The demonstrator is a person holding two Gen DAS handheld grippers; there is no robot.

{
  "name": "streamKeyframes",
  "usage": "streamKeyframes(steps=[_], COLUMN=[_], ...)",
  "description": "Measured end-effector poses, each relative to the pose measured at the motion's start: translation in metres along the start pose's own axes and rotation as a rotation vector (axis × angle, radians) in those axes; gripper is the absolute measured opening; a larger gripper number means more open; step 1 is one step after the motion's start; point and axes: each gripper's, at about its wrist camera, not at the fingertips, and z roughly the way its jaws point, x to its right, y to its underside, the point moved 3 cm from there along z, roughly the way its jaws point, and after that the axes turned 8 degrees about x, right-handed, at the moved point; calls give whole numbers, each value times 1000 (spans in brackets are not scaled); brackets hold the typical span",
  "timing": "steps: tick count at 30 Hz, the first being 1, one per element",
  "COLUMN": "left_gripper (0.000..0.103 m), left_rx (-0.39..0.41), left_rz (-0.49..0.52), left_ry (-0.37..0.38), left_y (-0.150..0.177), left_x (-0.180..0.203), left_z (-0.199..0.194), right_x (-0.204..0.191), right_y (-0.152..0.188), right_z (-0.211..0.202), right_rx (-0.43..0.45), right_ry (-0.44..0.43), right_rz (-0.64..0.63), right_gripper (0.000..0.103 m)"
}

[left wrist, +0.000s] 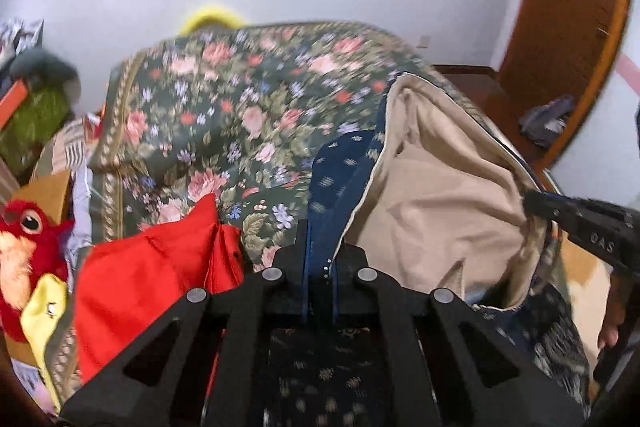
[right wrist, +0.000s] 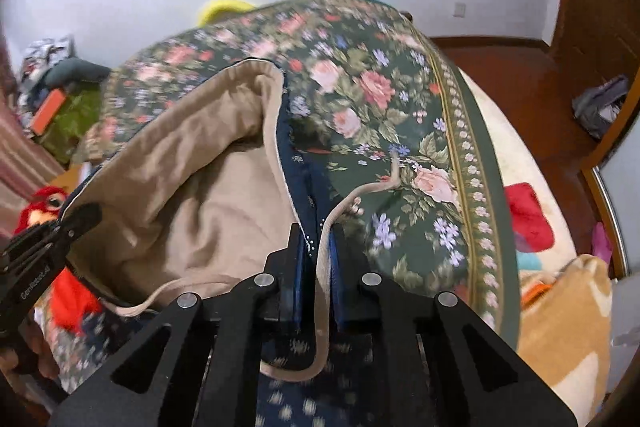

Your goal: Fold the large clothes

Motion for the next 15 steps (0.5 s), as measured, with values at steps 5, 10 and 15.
streamKeyframes(steps=[5,10,15], left_gripper=[6,6,7], left_rx=[33,43,-8], left_rz=[67,111,92], left_ry=[31,60,84], left_y=[14,43,83], left_x=[14,27,29], left_z=[-60,-108,-126], right_x=[-5,-7,-5], right_y=[12,38,74], right_z=[-44,-82,-95], right_rx=[30,34,-8], right_ry=[-33,-57,-72], right_rz=[-48,-88,-100], right_gripper=[10,10,10])
